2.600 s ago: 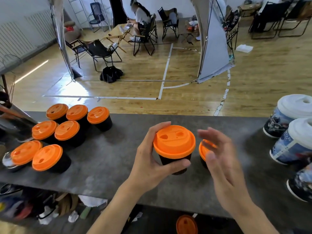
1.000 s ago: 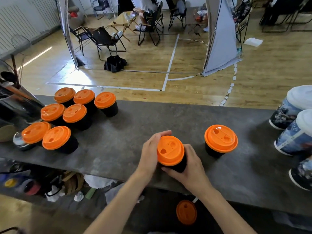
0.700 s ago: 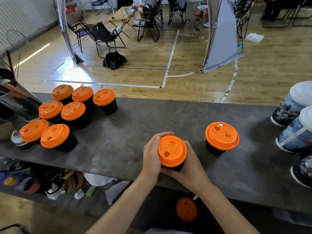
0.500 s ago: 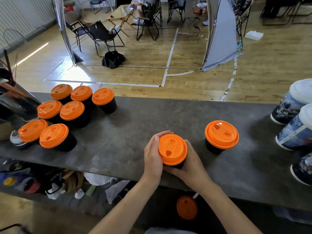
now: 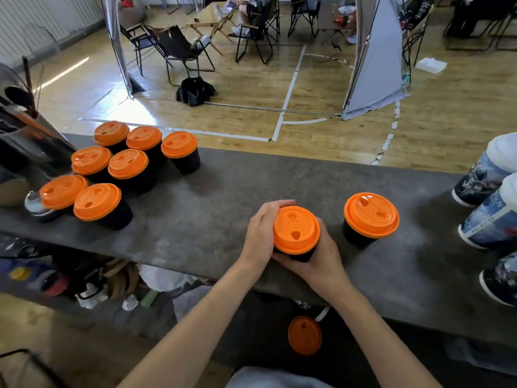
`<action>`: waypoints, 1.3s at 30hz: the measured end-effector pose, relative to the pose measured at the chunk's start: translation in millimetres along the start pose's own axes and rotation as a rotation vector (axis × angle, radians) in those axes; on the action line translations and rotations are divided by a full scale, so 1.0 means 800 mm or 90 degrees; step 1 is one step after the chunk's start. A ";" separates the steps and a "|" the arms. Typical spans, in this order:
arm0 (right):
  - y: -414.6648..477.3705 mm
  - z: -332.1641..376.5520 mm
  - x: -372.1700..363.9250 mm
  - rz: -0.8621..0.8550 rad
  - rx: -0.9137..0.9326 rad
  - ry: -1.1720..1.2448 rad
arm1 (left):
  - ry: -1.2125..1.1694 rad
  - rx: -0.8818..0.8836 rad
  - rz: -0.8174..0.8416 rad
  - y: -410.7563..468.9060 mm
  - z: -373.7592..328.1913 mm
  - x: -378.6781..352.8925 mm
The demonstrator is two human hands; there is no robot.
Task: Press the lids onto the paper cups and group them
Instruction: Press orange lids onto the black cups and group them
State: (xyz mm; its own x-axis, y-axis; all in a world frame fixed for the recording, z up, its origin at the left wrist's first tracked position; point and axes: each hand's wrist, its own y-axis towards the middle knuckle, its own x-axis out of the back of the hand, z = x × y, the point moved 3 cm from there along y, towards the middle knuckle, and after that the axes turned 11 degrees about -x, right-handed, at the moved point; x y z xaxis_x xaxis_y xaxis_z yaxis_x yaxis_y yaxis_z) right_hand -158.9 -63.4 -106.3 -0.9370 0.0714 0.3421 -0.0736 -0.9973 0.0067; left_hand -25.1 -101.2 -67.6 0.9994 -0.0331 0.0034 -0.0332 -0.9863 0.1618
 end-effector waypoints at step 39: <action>-0.007 0.005 0.001 -0.047 -0.023 0.015 | -0.016 0.044 0.058 0.011 -0.003 -0.006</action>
State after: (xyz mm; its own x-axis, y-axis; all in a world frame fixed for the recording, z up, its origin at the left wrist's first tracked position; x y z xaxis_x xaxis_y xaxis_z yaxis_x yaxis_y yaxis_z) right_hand -157.5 -58.1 -102.5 -0.9360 0.1460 0.3202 -0.1549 -0.9879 -0.0024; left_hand -30.3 -109.0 -64.0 0.9920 -0.1256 -0.0105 -0.1241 -0.9878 0.0938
